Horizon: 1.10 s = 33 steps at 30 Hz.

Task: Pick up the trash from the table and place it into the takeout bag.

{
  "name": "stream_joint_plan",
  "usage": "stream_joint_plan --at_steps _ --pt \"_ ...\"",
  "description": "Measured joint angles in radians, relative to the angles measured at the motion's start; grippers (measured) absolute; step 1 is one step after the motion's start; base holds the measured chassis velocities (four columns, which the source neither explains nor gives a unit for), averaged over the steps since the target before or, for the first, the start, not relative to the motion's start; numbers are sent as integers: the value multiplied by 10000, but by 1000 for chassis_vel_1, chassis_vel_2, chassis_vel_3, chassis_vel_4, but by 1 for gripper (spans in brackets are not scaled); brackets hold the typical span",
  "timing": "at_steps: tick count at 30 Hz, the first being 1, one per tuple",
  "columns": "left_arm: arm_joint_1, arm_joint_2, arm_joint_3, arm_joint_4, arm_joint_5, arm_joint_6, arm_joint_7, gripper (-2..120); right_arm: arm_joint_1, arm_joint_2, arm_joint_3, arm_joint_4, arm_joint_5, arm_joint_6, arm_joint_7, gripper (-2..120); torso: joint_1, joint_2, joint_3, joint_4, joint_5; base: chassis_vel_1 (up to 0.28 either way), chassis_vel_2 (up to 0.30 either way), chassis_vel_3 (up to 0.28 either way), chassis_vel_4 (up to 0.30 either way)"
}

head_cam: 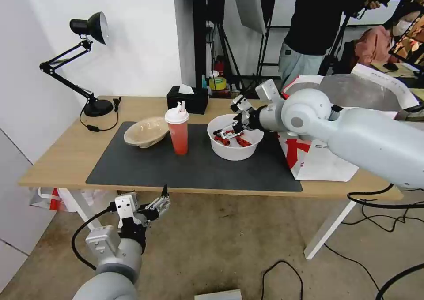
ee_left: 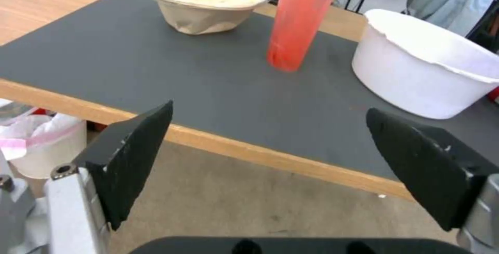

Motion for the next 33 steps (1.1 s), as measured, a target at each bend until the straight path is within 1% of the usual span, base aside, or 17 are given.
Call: stream_joint_plan --at_steps 12,21,33 --pt "-46 -61 13 54 -1 -11 -3 100 50 180 -363 8 -282 0 -196 100 0 -1 0 1 0 0 0 0 0" --pt "-217 -65 53 175 -13 -29 -51 100 13 -182 -556 193 -641 0 -594 100 0 0 0 -1 2 0 0 0 0" --pt "-302 -61 93 231 -38 -29 -103 100 -120 -476 -600 244 -927 0 -845 100 0 -1 0 -1 1 0 0 0 0"
